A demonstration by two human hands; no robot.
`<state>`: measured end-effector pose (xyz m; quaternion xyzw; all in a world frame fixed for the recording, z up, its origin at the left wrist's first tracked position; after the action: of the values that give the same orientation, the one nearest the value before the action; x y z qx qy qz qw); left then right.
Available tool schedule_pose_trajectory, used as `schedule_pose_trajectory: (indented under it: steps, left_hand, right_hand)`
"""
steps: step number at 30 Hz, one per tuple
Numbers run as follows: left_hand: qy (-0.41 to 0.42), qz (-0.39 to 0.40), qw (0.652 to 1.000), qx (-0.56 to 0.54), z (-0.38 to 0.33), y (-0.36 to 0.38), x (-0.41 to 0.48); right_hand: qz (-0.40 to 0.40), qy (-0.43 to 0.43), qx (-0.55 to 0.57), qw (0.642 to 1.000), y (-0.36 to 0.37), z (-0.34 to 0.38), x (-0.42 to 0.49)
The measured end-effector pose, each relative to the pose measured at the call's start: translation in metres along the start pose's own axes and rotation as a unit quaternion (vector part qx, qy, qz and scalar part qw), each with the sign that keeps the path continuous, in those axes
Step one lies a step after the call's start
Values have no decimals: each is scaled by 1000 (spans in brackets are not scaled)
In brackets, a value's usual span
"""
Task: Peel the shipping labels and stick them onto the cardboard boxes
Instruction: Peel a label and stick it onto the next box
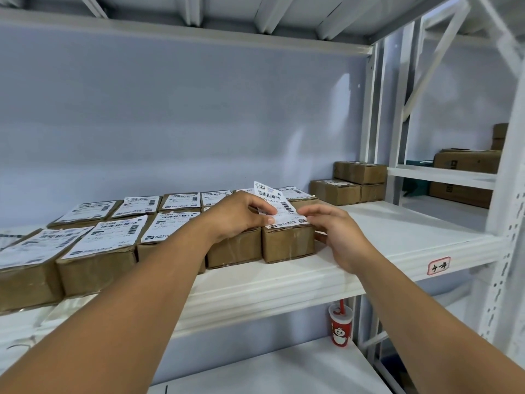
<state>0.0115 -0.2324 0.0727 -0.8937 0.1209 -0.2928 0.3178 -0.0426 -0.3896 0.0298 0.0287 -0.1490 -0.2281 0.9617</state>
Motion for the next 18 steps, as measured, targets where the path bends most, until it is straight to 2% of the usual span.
schedule_pose_trajectory:
  steps: [10, 15, 18]
  left_hand:
    - [13, -44, 997, 68, 4, -6, 3]
    - [68, 3, 996, 49, -11, -1, -4]
    - [81, 14, 993, 80, -16, 3, -6]
  right_hand:
    - [-25, -2, -5, 1000, -2, -1, 0]
    - [-34, -6, -19, 999, -2, -1, 0]
    - [-44, -14, -34, 998, -2, 1, -1]
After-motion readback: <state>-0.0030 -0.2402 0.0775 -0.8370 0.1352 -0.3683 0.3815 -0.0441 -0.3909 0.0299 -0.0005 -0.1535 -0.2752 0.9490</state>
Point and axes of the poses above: each hand's wrist, its own x-axis towards the middle knuckle, its own y-axis out of the palm, z = x × y, the point moved 8 cm from there along x, towards the middle knuckle, and after that the axes turned 12 degrees about -z, right-handed, at the moved point
